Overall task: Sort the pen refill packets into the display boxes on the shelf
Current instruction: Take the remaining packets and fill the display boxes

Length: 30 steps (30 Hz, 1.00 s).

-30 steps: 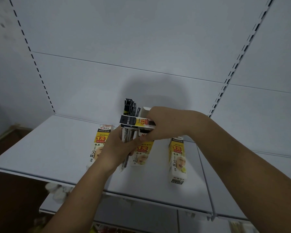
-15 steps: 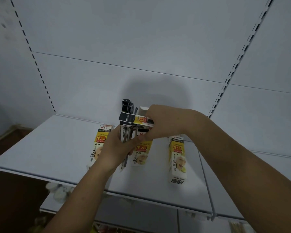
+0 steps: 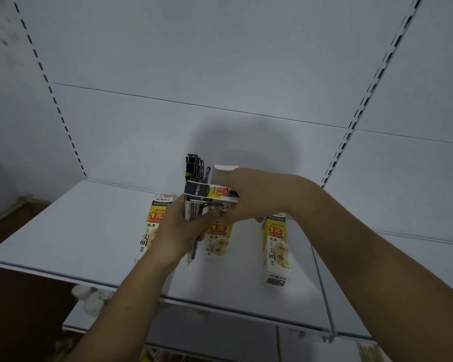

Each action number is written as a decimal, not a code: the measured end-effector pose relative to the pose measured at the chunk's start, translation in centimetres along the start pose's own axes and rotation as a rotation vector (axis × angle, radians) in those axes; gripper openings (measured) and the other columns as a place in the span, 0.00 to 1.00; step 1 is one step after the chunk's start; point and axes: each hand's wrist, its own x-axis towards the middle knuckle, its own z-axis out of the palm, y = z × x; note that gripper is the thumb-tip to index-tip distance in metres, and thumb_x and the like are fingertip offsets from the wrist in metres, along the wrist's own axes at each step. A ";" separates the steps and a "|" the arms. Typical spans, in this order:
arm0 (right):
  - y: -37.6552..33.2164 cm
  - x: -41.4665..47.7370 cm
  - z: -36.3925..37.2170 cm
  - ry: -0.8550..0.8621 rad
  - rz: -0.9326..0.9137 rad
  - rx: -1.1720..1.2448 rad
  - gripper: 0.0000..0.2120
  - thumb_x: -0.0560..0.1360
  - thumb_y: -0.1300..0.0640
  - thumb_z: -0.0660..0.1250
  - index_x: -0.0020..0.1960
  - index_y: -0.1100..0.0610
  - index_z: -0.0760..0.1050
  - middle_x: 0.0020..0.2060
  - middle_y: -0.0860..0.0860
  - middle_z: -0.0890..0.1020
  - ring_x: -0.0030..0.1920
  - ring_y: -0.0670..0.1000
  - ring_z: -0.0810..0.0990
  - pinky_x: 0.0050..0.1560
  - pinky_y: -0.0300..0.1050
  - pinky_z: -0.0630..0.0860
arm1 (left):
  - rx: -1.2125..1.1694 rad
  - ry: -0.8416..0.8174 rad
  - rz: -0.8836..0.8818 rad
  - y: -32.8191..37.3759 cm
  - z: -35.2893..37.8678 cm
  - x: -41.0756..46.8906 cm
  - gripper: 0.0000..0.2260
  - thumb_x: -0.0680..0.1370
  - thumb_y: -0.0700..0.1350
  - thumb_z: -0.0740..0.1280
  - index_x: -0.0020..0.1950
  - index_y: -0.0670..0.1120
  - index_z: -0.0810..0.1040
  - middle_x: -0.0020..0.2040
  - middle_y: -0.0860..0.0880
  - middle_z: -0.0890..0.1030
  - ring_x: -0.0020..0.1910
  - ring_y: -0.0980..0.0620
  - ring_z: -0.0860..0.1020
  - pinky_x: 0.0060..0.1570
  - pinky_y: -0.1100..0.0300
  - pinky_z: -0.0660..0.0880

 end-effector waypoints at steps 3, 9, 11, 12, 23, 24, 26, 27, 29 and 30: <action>0.4 -0.8 -0.4 0.209 -0.049 0.010 0.10 0.76 0.52 0.75 0.47 0.58 0.80 0.34 0.50 0.79 0.28 0.44 0.76 0.29 0.41 0.73 | -0.024 -0.012 -0.012 0.1 -0.2 0.0 0.08 0.77 0.42 0.76 0.44 0.55 0.82 0.32 0.47 0.78 0.30 0.48 0.74 0.32 0.52 0.74; 1.3 -2.5 1.3 0.530 -0.069 0.436 0.10 0.81 0.47 0.69 0.49 0.54 0.80 0.36 0.50 0.80 0.31 0.42 0.74 0.36 0.36 0.72 | -0.044 -0.029 -0.002 0.5 0.1 -0.4 0.11 0.77 0.42 0.75 0.45 0.61 0.83 0.32 0.50 0.79 0.31 0.49 0.74 0.31 0.54 0.74; 1.7 -2.6 2.2 0.592 -0.018 0.729 0.08 0.84 0.53 0.64 0.53 0.56 0.80 0.38 0.53 0.79 0.33 0.48 0.72 0.36 0.46 0.72 | -0.041 -0.020 -0.007 0.5 0.1 -0.4 0.08 0.78 0.42 0.75 0.50 0.56 0.83 0.32 0.51 0.80 0.31 0.50 0.74 0.32 0.55 0.74; 1.8 -2.6 2.7 0.621 -0.002 0.831 0.08 0.85 0.57 0.62 0.55 0.56 0.80 0.38 0.52 0.78 0.33 0.50 0.71 0.35 0.47 0.72 | -0.026 -0.018 -0.004 0.6 0.1 -0.3 0.07 0.78 0.43 0.75 0.51 0.54 0.82 0.32 0.51 0.80 0.31 0.51 0.74 0.31 0.55 0.74; 1.1 -3.4 5.6 0.838 -0.002 0.781 0.12 0.85 0.53 0.64 0.50 0.58 0.82 0.38 0.52 0.87 0.36 0.50 0.86 0.38 0.42 0.81 | 0.025 -0.021 0.062 0.8 0.7 -0.6 0.07 0.79 0.42 0.74 0.52 0.53 0.81 0.33 0.53 0.82 0.31 0.52 0.75 0.32 0.54 0.74; 1.0 -3.3 5.8 0.850 0.000 0.760 0.11 0.85 0.52 0.64 0.51 0.56 0.81 0.39 0.51 0.87 0.37 0.50 0.87 0.40 0.47 0.83 | 0.025 -0.022 0.059 0.7 0.7 -0.5 0.06 0.79 0.42 0.74 0.52 0.52 0.81 0.33 0.52 0.82 0.31 0.51 0.75 0.32 0.53 0.74; 0.9 -3.2 6.1 0.887 0.022 0.758 0.12 0.84 0.50 0.64 0.48 0.55 0.80 0.37 0.50 0.86 0.37 0.52 0.86 0.42 0.56 0.85 | 0.025 -0.018 0.048 0.5 0.5 -0.5 0.05 0.79 0.43 0.74 0.53 0.50 0.81 0.34 0.52 0.82 0.32 0.50 0.75 0.33 0.52 0.74; 0.8 -3.2 6.1 0.918 0.039 0.752 0.14 0.84 0.48 0.65 0.45 0.56 0.78 0.34 0.52 0.83 0.34 0.56 0.84 0.41 0.59 0.84 | 0.020 -0.016 0.041 0.4 0.5 -0.5 0.05 0.79 0.44 0.75 0.52 0.50 0.81 0.34 0.52 0.81 0.32 0.50 0.75 0.34 0.52 0.74; 0.6 -3.4 6.1 0.980 0.050 0.726 0.19 0.83 0.47 0.65 0.39 0.56 0.72 0.31 0.60 0.76 0.34 0.66 0.78 0.37 0.60 0.79 | 0.010 -0.010 0.034 0.5 0.5 -0.7 0.06 0.79 0.44 0.75 0.52 0.51 0.80 0.34 0.52 0.80 0.32 0.49 0.75 0.35 0.52 0.73; 0.5 -3.5 6.0 0.993 0.041 0.731 0.19 0.83 0.48 0.66 0.38 0.55 0.70 0.31 0.61 0.74 0.33 0.66 0.77 0.35 0.58 0.78 | 0.010 -0.005 0.028 0.5 0.4 -0.8 0.06 0.79 0.44 0.75 0.51 0.53 0.80 0.34 0.51 0.80 0.33 0.48 0.74 0.35 0.52 0.73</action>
